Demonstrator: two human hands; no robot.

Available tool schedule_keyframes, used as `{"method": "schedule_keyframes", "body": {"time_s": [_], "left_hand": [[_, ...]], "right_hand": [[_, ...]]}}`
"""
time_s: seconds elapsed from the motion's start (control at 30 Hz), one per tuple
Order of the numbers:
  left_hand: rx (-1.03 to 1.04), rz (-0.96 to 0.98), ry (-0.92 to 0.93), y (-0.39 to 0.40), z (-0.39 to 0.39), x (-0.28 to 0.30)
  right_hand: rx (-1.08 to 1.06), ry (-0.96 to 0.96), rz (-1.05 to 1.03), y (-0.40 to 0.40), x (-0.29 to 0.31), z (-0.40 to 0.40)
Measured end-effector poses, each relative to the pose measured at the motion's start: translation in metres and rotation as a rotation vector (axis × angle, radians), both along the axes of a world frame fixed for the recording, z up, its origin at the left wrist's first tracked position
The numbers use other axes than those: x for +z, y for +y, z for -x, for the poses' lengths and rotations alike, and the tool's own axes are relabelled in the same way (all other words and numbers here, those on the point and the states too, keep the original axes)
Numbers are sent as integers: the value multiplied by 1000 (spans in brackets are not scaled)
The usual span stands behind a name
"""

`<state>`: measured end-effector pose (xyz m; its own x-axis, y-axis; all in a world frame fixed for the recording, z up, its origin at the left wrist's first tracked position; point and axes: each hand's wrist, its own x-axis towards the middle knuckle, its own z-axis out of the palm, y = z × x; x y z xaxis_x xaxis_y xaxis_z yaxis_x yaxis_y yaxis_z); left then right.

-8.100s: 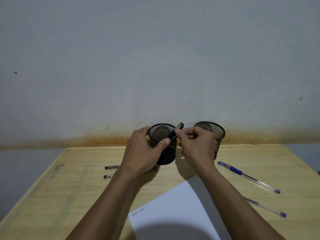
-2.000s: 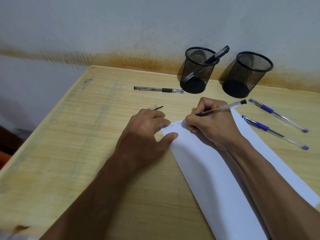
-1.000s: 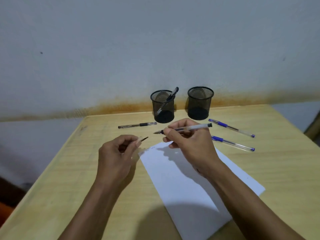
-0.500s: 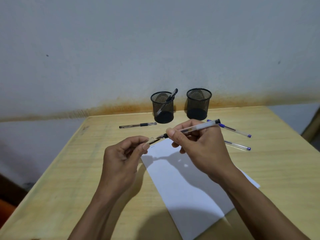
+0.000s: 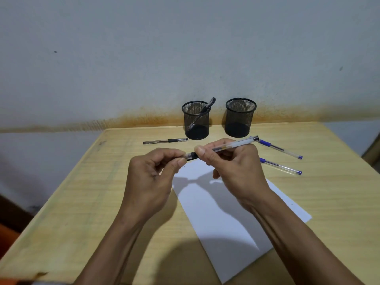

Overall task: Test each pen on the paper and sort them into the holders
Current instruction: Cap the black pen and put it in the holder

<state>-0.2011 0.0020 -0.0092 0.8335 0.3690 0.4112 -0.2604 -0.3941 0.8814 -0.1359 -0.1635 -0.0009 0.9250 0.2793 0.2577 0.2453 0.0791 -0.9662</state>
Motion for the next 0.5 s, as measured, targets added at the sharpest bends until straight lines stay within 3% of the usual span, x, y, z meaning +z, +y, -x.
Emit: {"method": "schedule_keyframes", "body": {"time_s": [0.17,0.27,0.33,0.4,0.5], "left_hand": [[7,-111,-15,2,-5,5],[89,-199,-37,11,-6,3],[136,-291,-45,16,-6,2],[141,-397,-38,17,-5,-1],[108,-485,-44,10,-6,-5]], "right_hand": [[0,105,-14,1,1,0],[-17,140,205,-6,-1,0],[-175,-103,404,-11,-4,4],[-288,-422,467,-12,-1,7],[-227,-666,596,-1,-6,-1]]}}
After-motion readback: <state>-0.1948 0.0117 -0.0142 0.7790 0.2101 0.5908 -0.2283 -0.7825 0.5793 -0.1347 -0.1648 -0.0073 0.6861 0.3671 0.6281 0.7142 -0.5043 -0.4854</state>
